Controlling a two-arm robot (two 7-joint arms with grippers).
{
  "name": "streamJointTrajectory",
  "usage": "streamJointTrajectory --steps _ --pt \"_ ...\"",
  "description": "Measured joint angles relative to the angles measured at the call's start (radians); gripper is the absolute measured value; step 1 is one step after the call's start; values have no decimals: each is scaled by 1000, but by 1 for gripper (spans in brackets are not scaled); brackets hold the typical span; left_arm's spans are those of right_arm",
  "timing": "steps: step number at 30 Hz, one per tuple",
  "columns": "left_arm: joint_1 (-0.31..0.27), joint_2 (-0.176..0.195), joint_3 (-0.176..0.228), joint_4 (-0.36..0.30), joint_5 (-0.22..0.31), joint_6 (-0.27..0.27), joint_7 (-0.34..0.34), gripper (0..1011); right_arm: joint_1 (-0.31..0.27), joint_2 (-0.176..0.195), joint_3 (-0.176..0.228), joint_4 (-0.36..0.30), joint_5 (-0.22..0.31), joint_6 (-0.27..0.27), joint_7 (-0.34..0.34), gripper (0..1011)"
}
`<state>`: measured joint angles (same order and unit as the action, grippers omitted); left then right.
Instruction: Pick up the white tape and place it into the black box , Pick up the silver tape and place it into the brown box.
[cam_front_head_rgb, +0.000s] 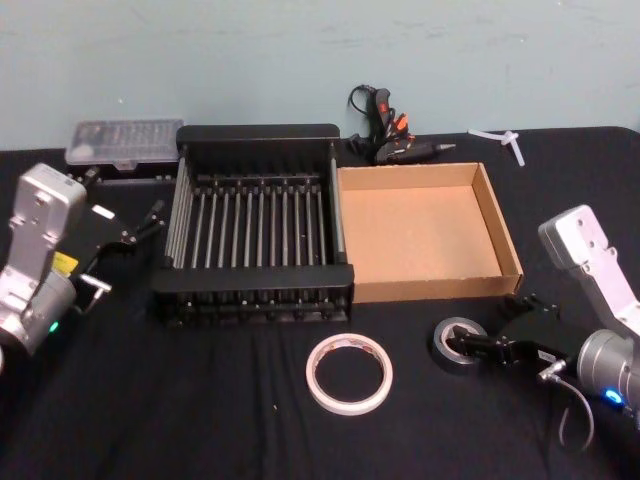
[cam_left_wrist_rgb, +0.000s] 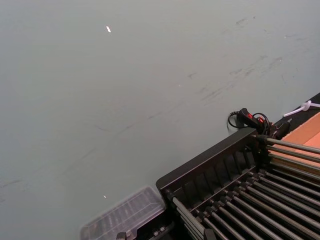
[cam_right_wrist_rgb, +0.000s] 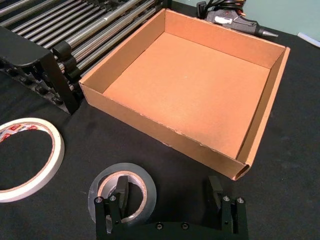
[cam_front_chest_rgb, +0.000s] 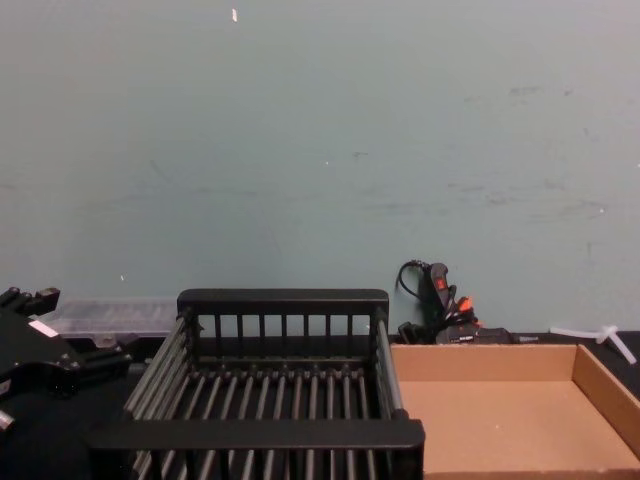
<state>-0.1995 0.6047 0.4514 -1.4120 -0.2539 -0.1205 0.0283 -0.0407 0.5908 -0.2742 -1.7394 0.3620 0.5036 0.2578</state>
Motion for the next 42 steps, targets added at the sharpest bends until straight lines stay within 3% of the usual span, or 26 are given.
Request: streamJointTrajectory --steps 18,33,42 --pt "0 0 0 0 0 0 0 1001 -2 -31 16 10 -38 14 21 1003" --pt "0 0 0 0 0 0 0 1001 -2 -30 17 9 -38 13 21 1003" --pt "0 0 0 0 0 0 0 1001 -2 -30 16 8 -36 13 20 786"
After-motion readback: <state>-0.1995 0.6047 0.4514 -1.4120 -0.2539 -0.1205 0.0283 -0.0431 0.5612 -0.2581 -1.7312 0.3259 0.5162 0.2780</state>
